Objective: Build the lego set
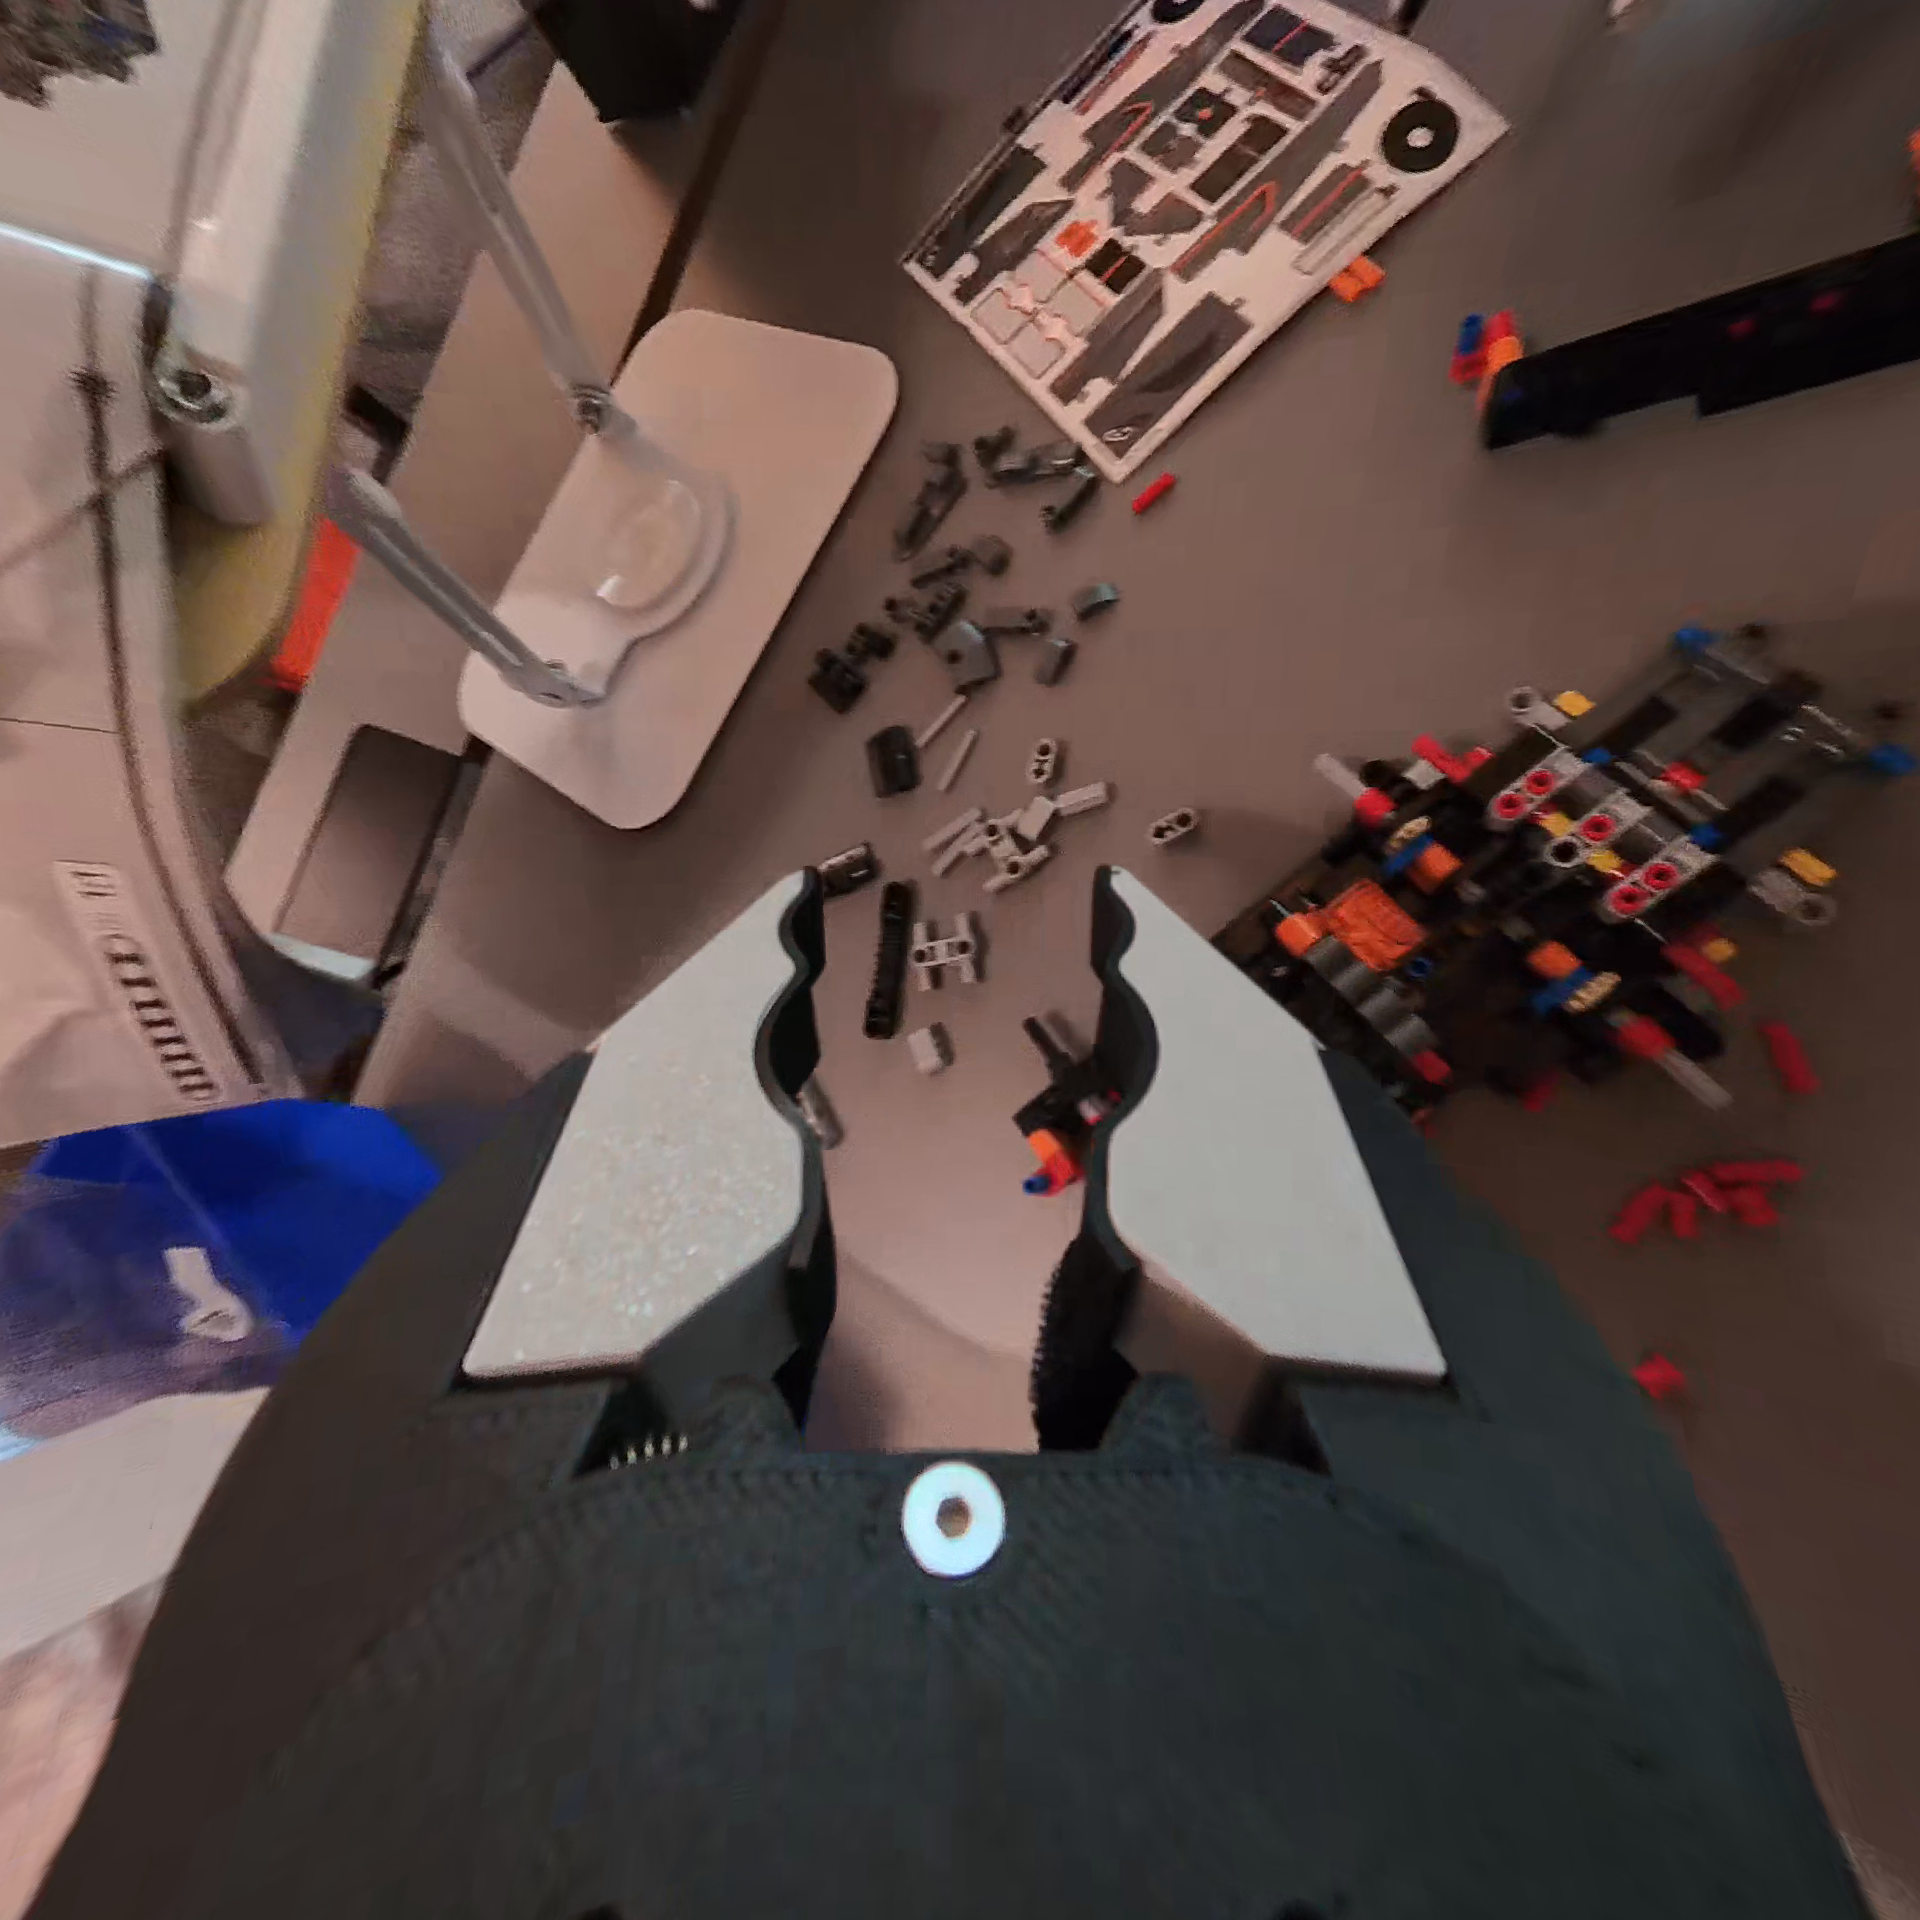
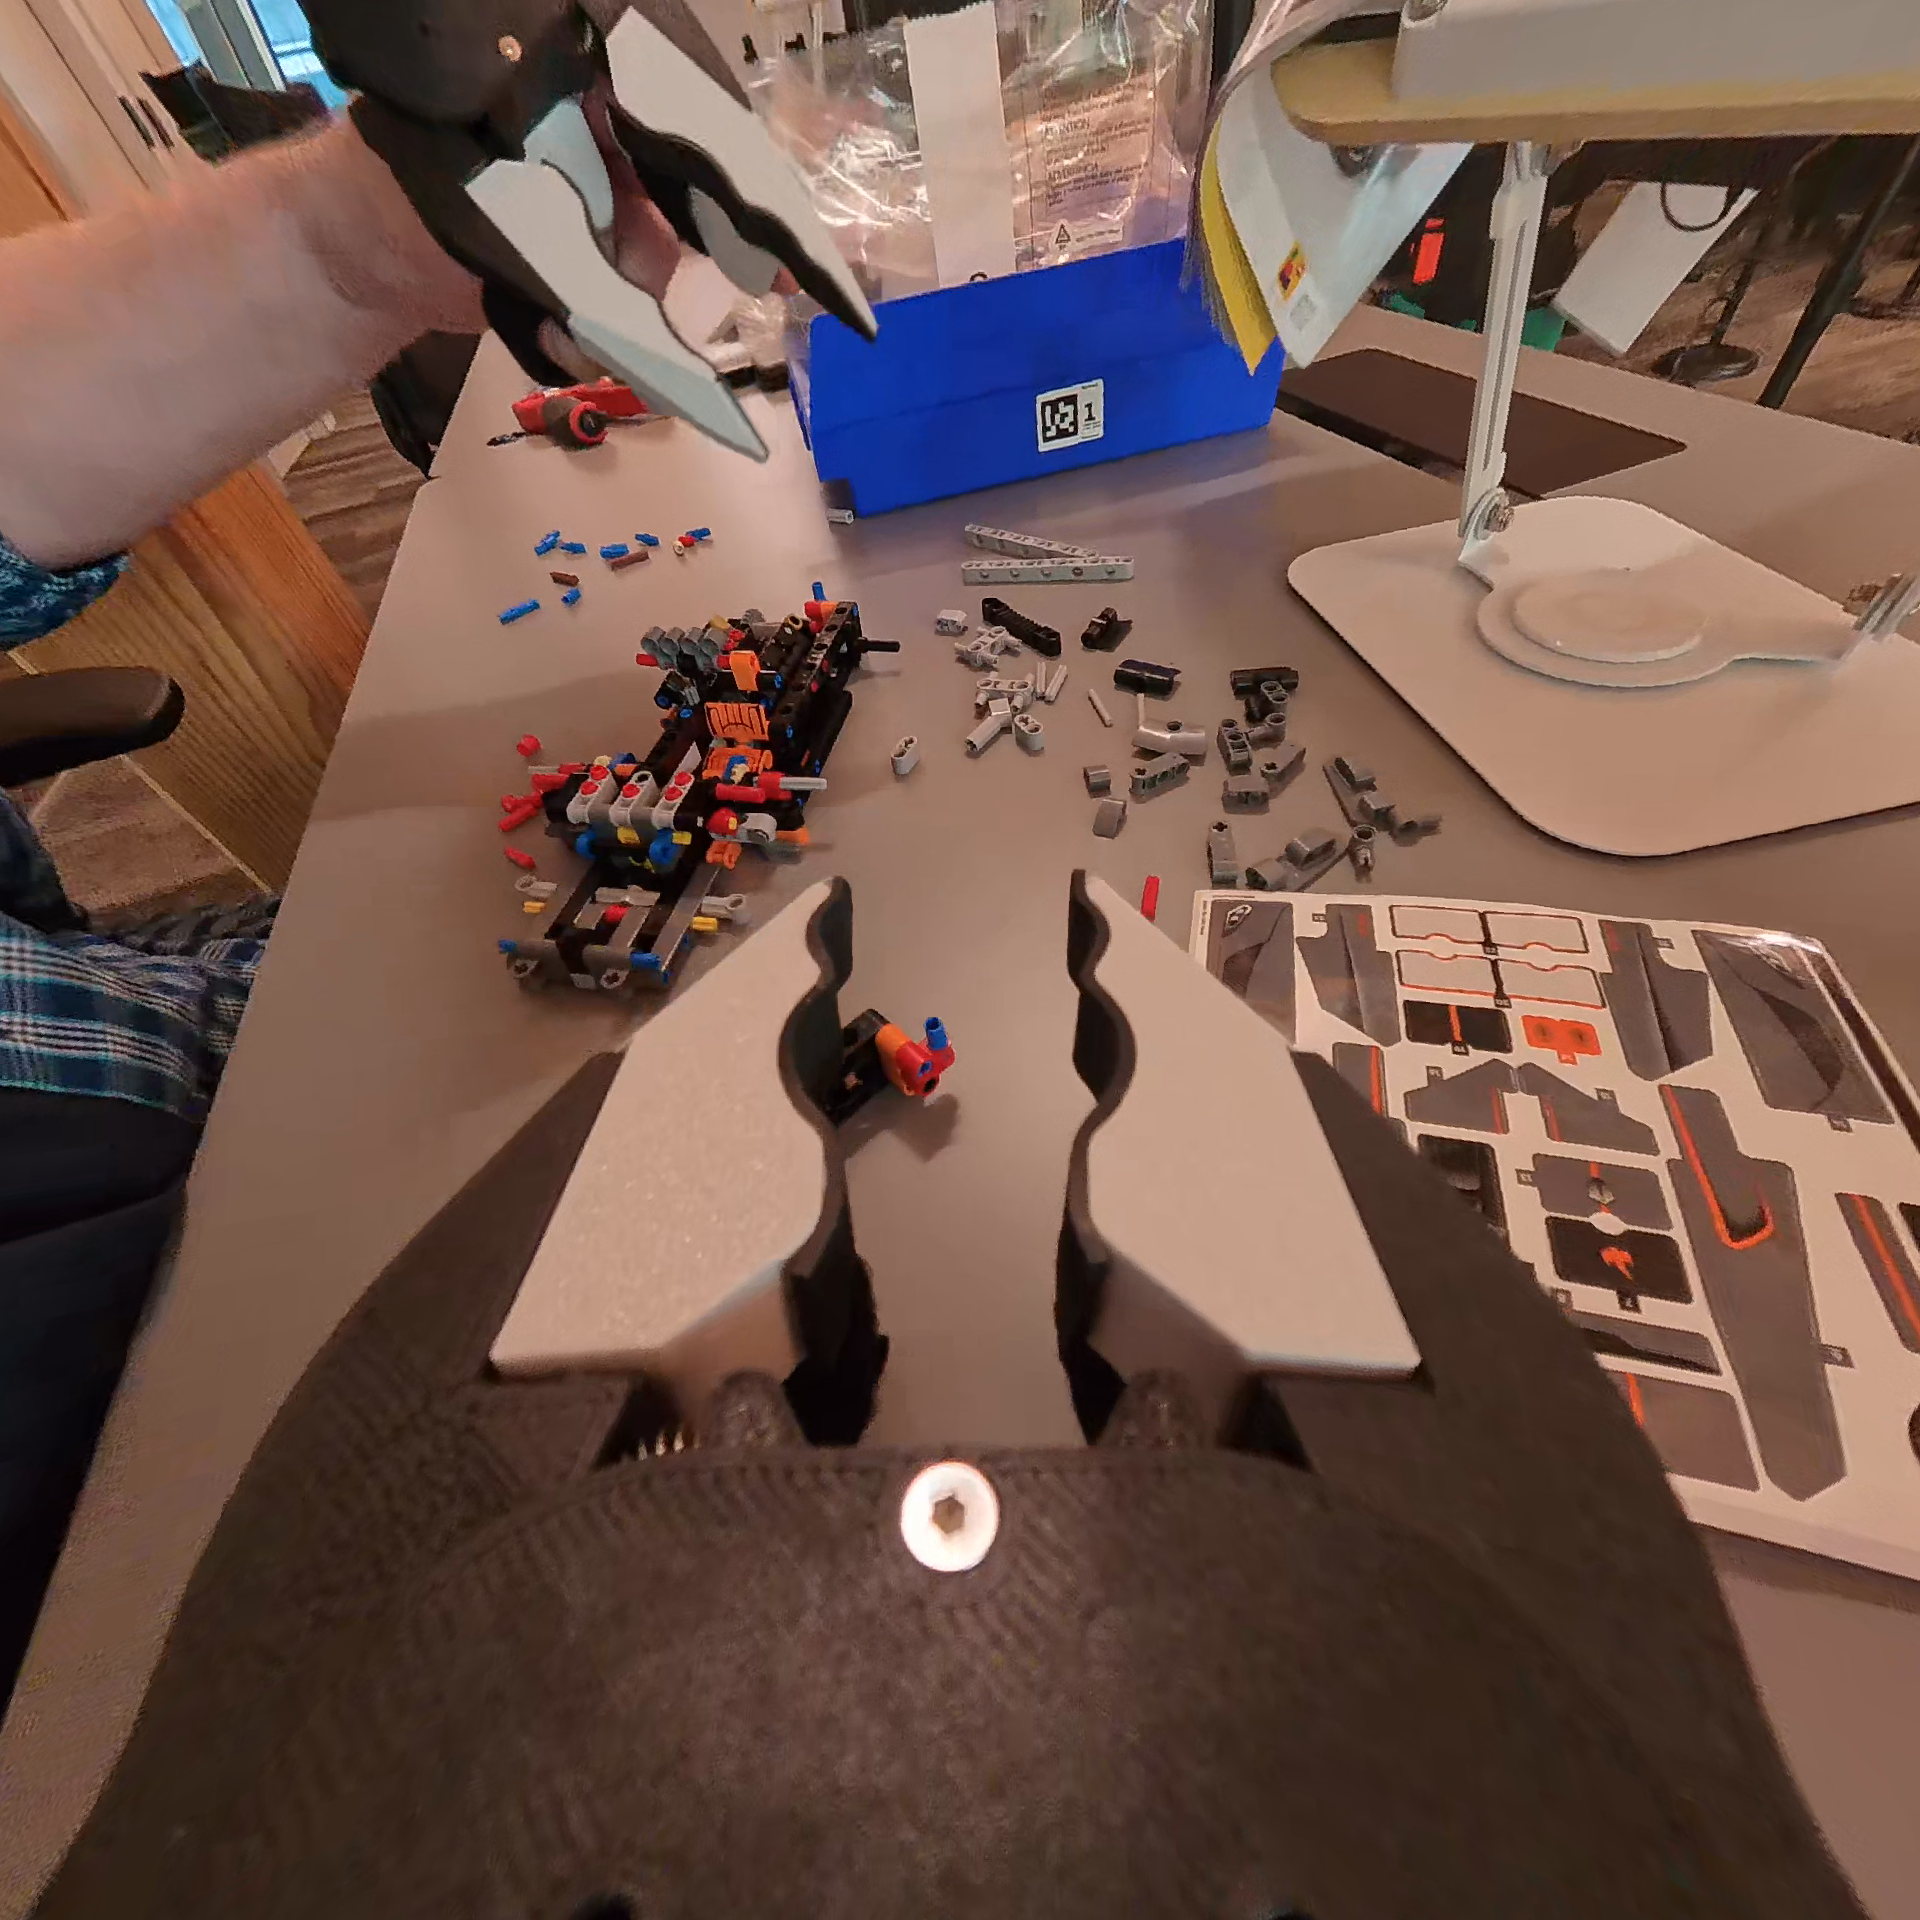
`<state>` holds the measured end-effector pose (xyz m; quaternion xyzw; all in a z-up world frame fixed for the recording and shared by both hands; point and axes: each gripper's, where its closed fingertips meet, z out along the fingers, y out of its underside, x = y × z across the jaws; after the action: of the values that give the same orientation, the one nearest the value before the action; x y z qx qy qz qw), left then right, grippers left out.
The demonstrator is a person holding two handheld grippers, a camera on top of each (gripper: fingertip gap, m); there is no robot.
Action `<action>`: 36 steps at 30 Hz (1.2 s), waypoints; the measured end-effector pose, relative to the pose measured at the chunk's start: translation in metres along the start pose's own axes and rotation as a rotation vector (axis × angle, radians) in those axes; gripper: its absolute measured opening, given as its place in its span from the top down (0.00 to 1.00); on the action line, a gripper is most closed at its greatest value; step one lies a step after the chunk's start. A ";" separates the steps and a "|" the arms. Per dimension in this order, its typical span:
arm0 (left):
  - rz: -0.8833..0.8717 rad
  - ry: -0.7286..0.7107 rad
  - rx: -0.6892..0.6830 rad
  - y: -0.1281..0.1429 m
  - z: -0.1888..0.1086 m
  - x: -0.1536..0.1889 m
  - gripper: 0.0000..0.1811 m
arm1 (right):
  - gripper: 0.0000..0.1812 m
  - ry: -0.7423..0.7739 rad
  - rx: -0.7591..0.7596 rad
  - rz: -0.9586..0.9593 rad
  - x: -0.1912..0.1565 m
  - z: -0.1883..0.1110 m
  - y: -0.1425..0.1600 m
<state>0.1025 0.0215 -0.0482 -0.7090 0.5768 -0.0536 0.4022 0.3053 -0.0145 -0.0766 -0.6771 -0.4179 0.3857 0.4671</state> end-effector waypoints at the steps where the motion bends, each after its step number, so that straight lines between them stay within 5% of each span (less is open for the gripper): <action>1: 0.004 0.022 -0.006 0.004 0.002 0.006 0.70 | 0.79 0.000 0.000 -0.002 0.001 0.001 0.002; 11: -0.019 0.117 -0.015 0.041 0.000 0.023 0.65 | 0.80 0.089 -0.003 0.073 0.003 -0.012 -0.003; 19: -0.057 0.141 0.007 0.059 -0.006 0.034 0.64 | 0.84 0.098 -0.241 0.234 -0.054 -0.035 0.036; 23: -0.058 0.148 0.015 0.061 -0.007 0.039 0.64 | 0.81 0.147 -0.364 0.221 -0.074 -0.024 0.050; 28: -0.047 0.150 0.032 0.060 -0.011 0.047 0.64 | 0.82 0.240 -0.557 0.182 -0.058 -0.004 0.077; 30: -0.046 0.157 0.041 0.061 -0.013 0.051 0.64 | 0.90 0.215 -0.582 0.192 -0.057 0.004 0.085; 36: 0.016 0.186 0.037 0.060 -0.006 0.074 0.55 | 0.94 0.171 -0.542 0.198 -0.057 0.008 0.077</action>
<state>0.0771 -0.0458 -0.1111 -0.6889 0.6161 -0.1267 0.3602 0.2933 -0.0810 -0.1447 -0.8445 -0.3968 0.2454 0.2631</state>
